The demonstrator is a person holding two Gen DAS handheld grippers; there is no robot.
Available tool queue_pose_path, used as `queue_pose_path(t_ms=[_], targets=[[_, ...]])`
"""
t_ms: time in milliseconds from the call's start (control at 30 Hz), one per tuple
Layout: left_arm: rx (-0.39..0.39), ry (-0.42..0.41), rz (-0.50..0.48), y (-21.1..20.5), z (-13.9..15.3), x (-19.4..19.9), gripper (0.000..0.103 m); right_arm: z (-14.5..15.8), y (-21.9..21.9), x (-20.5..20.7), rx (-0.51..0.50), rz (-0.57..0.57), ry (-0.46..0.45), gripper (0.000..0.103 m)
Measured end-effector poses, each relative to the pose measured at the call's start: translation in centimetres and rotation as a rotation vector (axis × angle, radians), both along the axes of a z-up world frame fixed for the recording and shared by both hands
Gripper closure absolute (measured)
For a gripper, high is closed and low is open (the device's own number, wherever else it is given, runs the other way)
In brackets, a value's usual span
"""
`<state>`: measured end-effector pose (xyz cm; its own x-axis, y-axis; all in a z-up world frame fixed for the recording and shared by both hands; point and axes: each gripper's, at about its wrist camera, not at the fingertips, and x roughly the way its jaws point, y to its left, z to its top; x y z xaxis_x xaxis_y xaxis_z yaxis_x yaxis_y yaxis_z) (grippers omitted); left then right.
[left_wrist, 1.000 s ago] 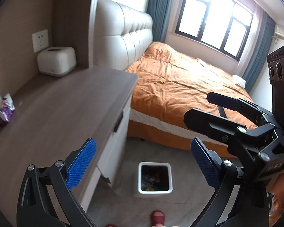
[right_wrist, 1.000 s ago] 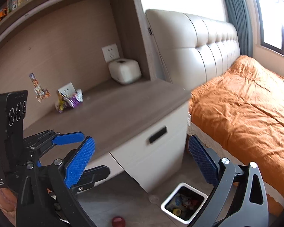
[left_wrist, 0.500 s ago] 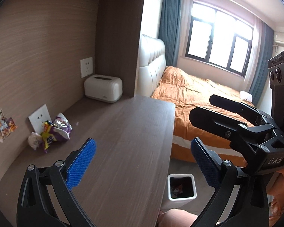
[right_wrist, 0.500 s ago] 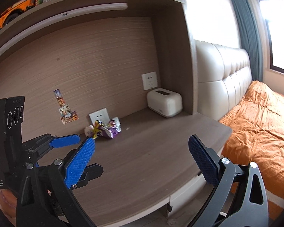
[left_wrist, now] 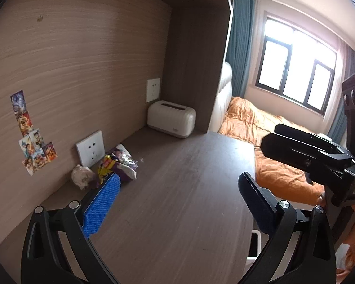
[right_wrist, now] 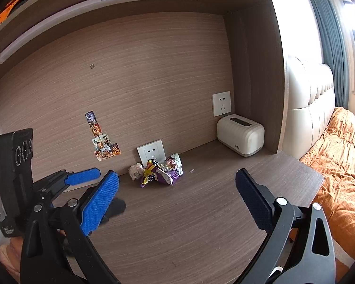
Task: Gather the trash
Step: 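Grasp the white wrapped item with the left gripper while the right grasps the purple snack bags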
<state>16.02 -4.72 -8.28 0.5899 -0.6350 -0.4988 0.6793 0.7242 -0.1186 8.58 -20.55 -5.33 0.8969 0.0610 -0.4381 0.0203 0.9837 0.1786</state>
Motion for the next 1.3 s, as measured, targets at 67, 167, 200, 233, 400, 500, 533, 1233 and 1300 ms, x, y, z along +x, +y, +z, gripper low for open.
queue_pose_path(t_ms=[67,167,200,233,400,500,533,1233,1300], targets=[[0.012,0.001,0.026,0.3,-0.4,1.7,0.005,-0.5,0.3,1.2,-0.012,0.002,0.025,0.005],[0.063,-0.025,0.08,1.1,-1.1,3.3,0.005,-1.6,0.7,3.3,-0.01,0.036,0.067,0.005],[0.092,-0.033,0.111,1.6,-1.5,4.0,0.005,-2.0,0.9,4.0,-0.011,0.048,0.081,0.005],[0.105,-0.04,0.13,2.2,-1.8,4.7,0.005,-2.5,1.3,5.3,-0.014,0.069,0.098,0.005],[0.134,0.009,0.194,5.3,-3.8,10.1,0.005,-5.6,3.9,11.1,-0.071,0.176,0.18,0.005],[0.11,0.064,0.218,6.4,-4.5,13.7,0.005,-7.4,4.9,14.7,-0.106,0.248,0.207,0.005],[0.099,0.079,0.225,6.6,-4.7,14.7,0.005,-8.2,5.2,16.2,-0.121,0.269,0.212,0.005],[0.169,0.315,0.296,3.2,-13.1,25.4,0.05,-16.7,7.2,29.0,-0.183,0.454,0.327,0.022],[0.183,0.301,0.306,3.2,-13.1,25.1,0.051,-16.8,7.0,29.0,-0.177,0.448,0.336,0.034]])
